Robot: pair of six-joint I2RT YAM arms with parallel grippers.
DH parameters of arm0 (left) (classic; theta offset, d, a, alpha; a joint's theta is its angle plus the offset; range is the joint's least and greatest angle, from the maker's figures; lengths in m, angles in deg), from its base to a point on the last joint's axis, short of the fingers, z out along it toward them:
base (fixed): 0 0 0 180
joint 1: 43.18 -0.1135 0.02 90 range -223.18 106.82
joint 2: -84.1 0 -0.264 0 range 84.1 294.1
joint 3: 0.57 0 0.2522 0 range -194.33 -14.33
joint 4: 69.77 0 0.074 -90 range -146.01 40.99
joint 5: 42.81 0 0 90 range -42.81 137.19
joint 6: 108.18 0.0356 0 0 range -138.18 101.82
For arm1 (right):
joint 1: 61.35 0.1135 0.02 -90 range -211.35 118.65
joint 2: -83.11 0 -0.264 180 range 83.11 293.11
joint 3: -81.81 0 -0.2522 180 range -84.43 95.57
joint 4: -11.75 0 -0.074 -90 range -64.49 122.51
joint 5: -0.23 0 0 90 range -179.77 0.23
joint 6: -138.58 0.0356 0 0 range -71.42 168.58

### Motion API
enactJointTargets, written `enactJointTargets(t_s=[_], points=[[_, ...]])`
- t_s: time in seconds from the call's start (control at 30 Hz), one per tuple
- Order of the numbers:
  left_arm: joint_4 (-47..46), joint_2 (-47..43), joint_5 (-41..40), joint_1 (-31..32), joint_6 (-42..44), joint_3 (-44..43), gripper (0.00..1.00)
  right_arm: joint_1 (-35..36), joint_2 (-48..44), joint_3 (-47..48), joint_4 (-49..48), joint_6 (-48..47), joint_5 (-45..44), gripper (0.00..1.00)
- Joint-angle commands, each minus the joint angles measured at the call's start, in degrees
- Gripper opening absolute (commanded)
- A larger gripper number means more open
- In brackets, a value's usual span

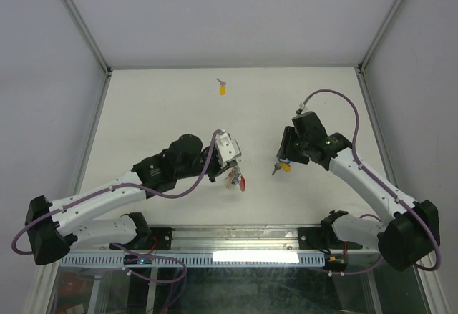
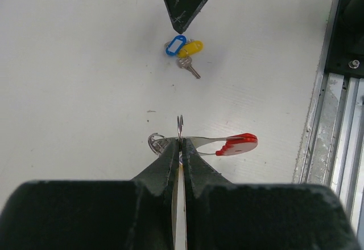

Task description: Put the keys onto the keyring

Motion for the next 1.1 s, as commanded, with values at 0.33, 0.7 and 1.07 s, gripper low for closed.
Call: enactJointTargets(t_s=[0.33,0.7,1.07], points=[[-9.0,-3.2,-13.3,-0.7,-14.0,-0.7,0.0,-3.8,2.9,-6.2,-6.7,6.8,3.1,0.51],[-5.4,-2.8,-15.5,-0.7,-13.9,-2.6,0.0,-4.5,6.6,-8.7,-12.8,8.0,3.5,0.44],[-5.5,-4.2,-12.9,-0.7,-11.3,-1.7,0.0,-5.4,9.8,-10.6,-15.5,7.8,3.7,0.38]])
